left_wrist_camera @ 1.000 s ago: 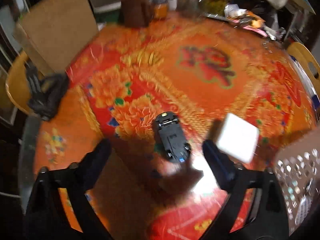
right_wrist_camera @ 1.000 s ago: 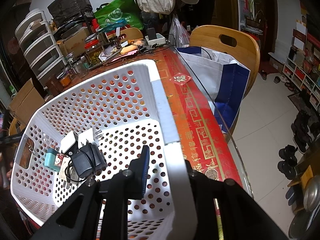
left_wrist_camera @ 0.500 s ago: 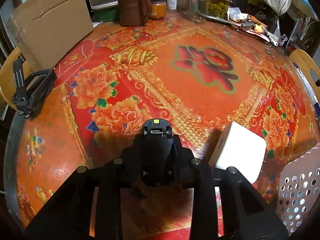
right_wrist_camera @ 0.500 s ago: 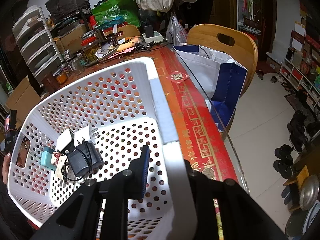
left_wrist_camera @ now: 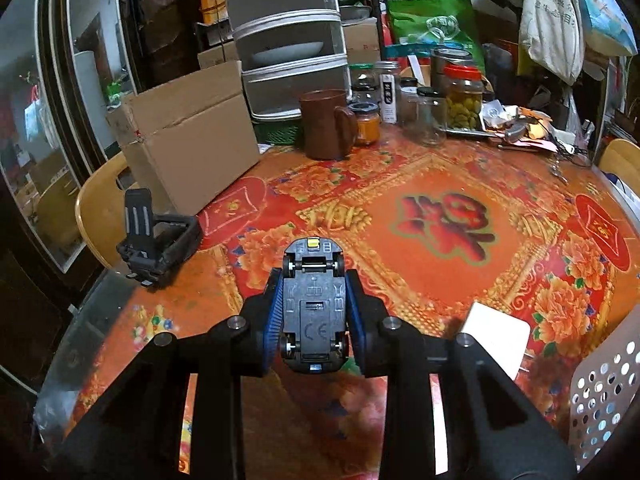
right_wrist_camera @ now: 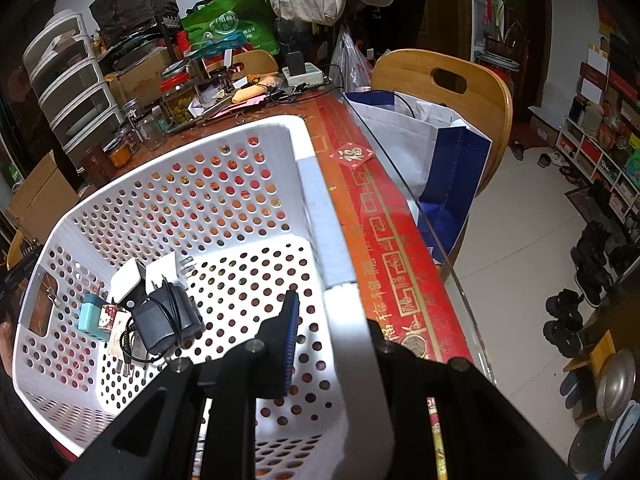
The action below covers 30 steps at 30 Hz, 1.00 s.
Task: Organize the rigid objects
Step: 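Grasp the blue-black toy car with the left gripper, then carry the toy car into the basket and open the left gripper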
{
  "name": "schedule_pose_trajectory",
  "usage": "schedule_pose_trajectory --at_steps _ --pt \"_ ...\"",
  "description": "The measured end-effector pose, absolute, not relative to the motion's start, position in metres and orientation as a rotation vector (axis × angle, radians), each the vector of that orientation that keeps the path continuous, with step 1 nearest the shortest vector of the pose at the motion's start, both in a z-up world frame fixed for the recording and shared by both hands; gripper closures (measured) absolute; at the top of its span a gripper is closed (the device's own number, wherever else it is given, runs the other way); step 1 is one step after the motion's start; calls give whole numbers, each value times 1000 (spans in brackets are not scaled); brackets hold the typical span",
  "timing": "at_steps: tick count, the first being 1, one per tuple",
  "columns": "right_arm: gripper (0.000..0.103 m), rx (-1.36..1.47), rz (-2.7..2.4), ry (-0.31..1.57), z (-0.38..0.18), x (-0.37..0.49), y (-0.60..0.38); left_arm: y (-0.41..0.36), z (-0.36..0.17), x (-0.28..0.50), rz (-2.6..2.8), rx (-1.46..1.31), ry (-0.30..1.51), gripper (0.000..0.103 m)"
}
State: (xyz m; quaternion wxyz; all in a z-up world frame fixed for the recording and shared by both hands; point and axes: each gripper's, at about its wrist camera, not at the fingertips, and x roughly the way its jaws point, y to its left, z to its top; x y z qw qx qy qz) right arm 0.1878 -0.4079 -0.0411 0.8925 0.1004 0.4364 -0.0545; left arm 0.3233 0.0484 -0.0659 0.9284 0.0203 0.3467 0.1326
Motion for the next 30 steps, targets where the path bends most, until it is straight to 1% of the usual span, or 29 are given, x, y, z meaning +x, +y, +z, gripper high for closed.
schedule_pose_trajectory --at_steps 9,15,20,26,28,30 --pt "83 209 -114 917 -41 189 -408 30 -56 313 206 52 717 76" --pt "83 211 -110 911 -41 188 -408 4 -21 288 128 57 706 76" --pt "83 211 -105 908 -41 188 -409 -35 14 260 56 100 675 76" --pt "83 212 -100 906 -41 187 -409 -85 39 235 -81 146 711 76" --pt "83 215 -96 903 -41 187 -409 -100 42 230 -152 143 746 76" --pt "83 221 -89 898 -41 187 -410 -122 42 226 -266 134 820 76"
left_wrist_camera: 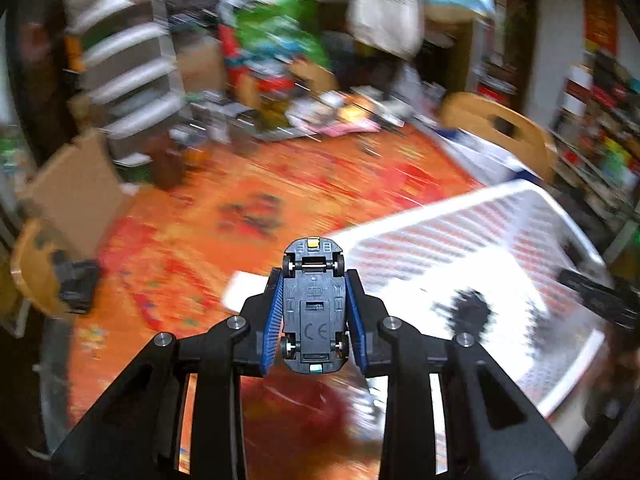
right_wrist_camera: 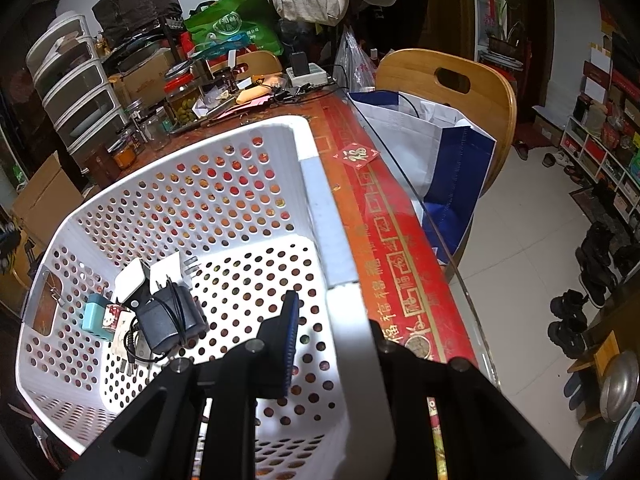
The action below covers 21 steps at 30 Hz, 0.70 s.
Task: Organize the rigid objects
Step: 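Carry the toy car into the basket and open the left gripper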
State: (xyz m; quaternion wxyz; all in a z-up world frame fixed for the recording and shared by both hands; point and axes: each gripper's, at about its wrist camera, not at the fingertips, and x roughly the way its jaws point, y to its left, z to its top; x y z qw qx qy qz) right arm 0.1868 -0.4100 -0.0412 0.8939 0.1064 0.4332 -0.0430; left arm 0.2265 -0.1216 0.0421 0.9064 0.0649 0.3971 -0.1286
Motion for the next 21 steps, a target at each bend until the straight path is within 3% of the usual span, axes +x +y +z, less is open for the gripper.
schedule_pose_trajectory --at_steps 11,21 --pt "83 233 -76 896 -42 186 -411 -225 -2 236 -389 314 1090 76" --pt "83 235 -74 893 -42 186 -411 -248 -41 262 -414 395 1237 76"
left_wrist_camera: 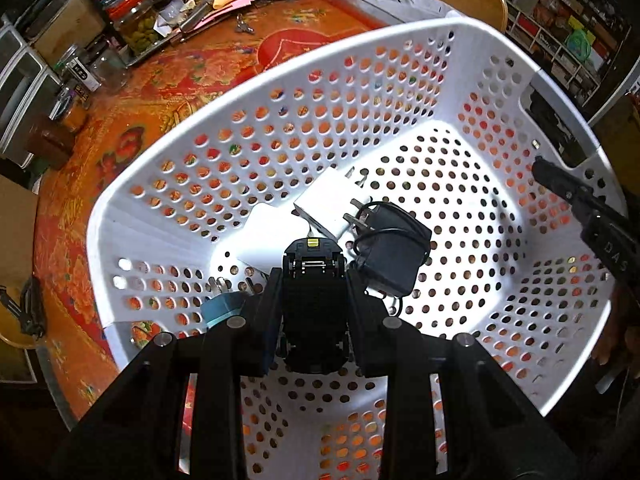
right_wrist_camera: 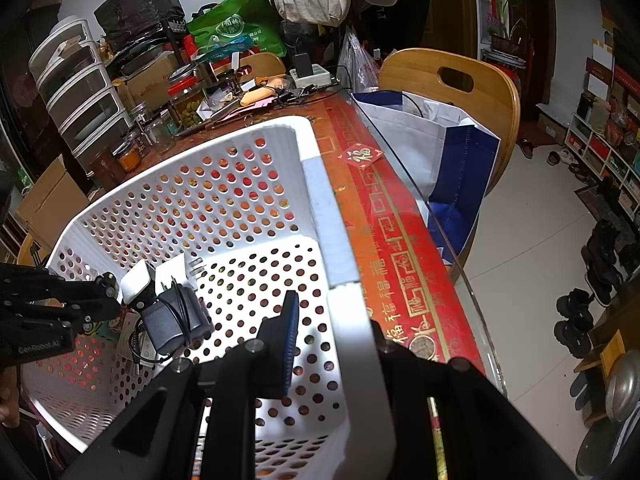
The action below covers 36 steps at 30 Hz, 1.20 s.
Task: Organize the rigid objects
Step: 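Carry the toy car into the basket and open the left gripper, then grasp the last white square plug adapter with the left gripper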
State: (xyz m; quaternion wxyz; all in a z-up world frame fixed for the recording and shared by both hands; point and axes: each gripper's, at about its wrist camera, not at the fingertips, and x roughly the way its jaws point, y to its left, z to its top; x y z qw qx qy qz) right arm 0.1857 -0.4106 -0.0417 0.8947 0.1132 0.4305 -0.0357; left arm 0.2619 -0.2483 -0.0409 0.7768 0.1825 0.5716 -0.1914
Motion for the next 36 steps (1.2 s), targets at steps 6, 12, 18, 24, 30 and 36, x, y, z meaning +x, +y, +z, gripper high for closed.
schedule_pose_trajectory --at_steps 6,12,18,24,30,36 --pt "83 236 -74 892 -42 186 -411 -250 -51 274 -390 407 1268 76" --pt "83 234 -74 894 -42 186 -411 -255 -52 273 -418 425 1277 64" --pt "83 233 -76 903 -45 185 -411 -240 -27 264 -424 365 1154 20" --pt "83 231 -77 904 -45 185 -411 -148 35 228 -389 208 881 7" --pt "83 232 -76 901 -44 187 -411 -10 7 249 -175 -14 851 0" --pt "83 233 -75 900 -43 187 -411 3 -78 300 -103 56 1028 0"
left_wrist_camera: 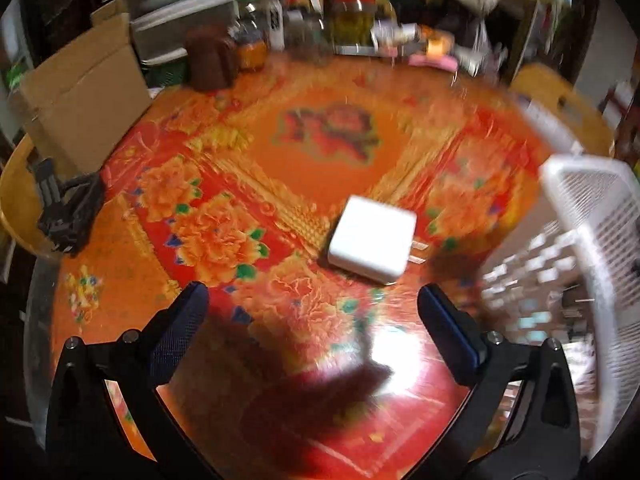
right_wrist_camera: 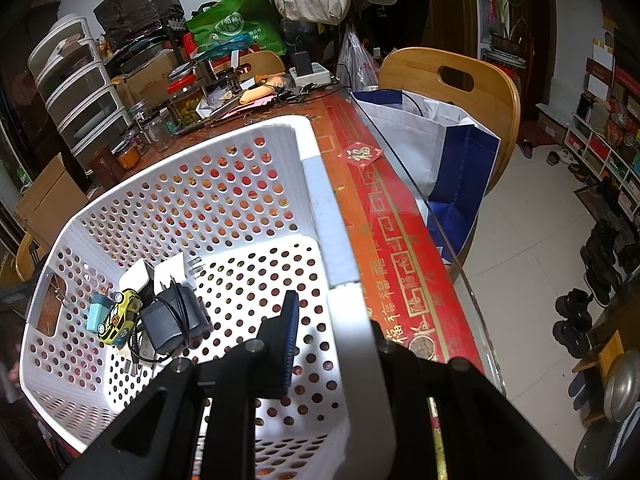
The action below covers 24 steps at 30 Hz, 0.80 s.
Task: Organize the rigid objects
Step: 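Grasp the last white square plug adapter with the left gripper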
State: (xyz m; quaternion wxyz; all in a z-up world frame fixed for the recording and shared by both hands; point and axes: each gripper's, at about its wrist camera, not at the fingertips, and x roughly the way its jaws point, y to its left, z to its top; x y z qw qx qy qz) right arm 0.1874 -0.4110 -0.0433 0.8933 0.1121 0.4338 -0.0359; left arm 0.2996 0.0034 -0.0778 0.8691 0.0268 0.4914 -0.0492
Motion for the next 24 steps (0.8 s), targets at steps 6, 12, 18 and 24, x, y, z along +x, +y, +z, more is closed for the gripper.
schedule_pose_trajectory --at_steps 6,12,18,24 --pt "83 229 -75 903 -42 188 -412 -37 -104 323 -156 103 1025 0" --pt "83 223 -77 905 -42 188 -411 -58 -125 351 -159 134 1039 0" --pt "83 216 -87 902 -41 188 -410 -58 -134 352 -171 123 1038 0" --pt "83 207 -94 902 -41 188 -409 -55 -140 354 -172 97 1044 6"
